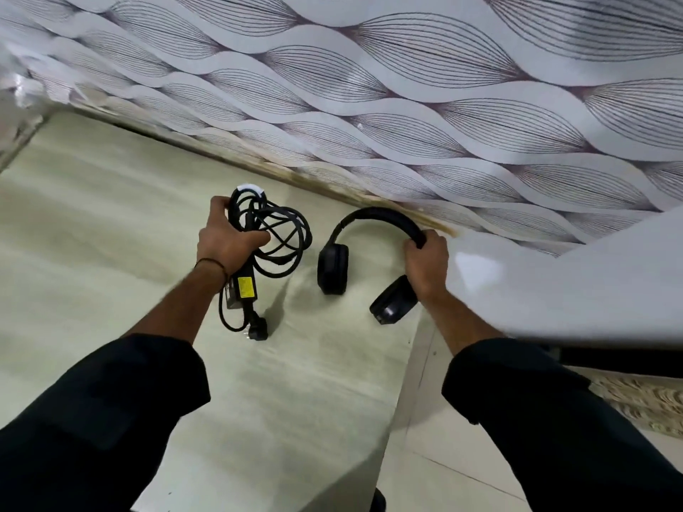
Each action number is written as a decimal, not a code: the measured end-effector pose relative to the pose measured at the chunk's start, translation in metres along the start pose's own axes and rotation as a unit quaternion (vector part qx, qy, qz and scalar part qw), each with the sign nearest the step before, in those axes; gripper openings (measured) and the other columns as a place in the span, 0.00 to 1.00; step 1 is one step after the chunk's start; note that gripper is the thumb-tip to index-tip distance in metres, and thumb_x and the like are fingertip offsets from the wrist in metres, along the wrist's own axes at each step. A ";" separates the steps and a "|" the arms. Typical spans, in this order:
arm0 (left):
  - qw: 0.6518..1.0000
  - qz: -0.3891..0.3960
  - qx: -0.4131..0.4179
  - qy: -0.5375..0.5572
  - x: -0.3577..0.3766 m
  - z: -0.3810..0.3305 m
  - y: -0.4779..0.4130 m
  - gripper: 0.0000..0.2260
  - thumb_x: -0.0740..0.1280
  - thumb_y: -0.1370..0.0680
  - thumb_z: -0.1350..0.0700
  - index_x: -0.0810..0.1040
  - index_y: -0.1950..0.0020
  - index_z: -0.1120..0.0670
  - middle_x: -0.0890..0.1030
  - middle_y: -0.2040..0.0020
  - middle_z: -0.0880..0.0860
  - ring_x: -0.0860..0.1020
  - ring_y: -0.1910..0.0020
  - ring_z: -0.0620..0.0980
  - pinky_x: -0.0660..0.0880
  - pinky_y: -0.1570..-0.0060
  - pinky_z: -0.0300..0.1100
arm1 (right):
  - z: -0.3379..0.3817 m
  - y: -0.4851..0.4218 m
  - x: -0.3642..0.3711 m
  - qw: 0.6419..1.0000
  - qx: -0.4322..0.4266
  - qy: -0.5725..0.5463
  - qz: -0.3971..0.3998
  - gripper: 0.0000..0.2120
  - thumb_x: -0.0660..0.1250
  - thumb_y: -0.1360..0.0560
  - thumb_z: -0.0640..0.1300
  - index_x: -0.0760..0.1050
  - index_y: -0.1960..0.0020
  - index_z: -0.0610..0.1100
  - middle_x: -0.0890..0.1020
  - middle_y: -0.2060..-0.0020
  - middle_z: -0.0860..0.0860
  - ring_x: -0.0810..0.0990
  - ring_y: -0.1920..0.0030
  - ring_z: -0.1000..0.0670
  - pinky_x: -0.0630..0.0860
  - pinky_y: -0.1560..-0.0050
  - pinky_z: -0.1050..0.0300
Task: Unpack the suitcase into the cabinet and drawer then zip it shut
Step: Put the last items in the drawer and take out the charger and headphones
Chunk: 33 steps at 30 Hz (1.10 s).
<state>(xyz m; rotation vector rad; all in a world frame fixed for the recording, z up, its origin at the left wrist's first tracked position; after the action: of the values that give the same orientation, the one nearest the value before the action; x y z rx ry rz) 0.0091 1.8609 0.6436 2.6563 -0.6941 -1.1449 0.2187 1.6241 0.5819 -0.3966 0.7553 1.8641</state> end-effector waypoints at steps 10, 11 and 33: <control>0.995 0.071 -0.021 0.074 -0.007 0.024 -0.039 0.29 0.74 0.40 0.50 0.68 0.42 0.44 0.81 0.52 0.54 0.82 0.55 0.57 0.82 0.54 0.53 | 0.038 0.031 0.005 0.976 -0.077 0.161 -0.126 0.14 0.62 0.22 0.40 0.74 0.38 0.37 0.72 0.40 0.37 0.72 0.42 0.36 0.68 0.41 0.42; 0.993 0.080 -0.024 0.083 -0.011 0.027 -0.044 0.29 0.74 0.41 0.49 0.68 0.42 0.44 0.81 0.52 0.55 0.82 0.55 0.57 0.82 0.54 0.53 | 0.049 0.042 0.013 0.972 -0.114 0.144 -0.144 0.14 0.63 0.23 0.39 0.74 0.39 0.37 0.73 0.42 0.38 0.73 0.43 0.36 0.69 0.41 0.43; 0.996 0.081 0.039 -0.030 -0.125 0.071 -0.201 0.30 0.75 0.33 0.54 0.66 0.35 0.48 0.79 0.46 0.56 0.78 0.48 0.60 0.77 0.48 0.48 | 0.183 0.112 0.283 0.958 -0.136 -0.007 0.252 0.35 0.67 0.24 0.63 0.54 0.22 0.62 0.77 0.43 0.52 0.79 0.45 0.51 0.77 0.47 0.55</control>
<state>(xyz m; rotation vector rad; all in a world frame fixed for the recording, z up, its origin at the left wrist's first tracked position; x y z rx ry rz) -0.0462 2.0995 0.6096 2.5816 -0.9643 -1.1804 0.0143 1.9146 0.5894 -0.3852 0.6267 2.4642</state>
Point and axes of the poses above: each hand's wrist, its own y-axis away from the middle knuckle, its own x-axis out of the palm, z = x × y, the point moved 2 cm from there along -y, towards the middle knuckle
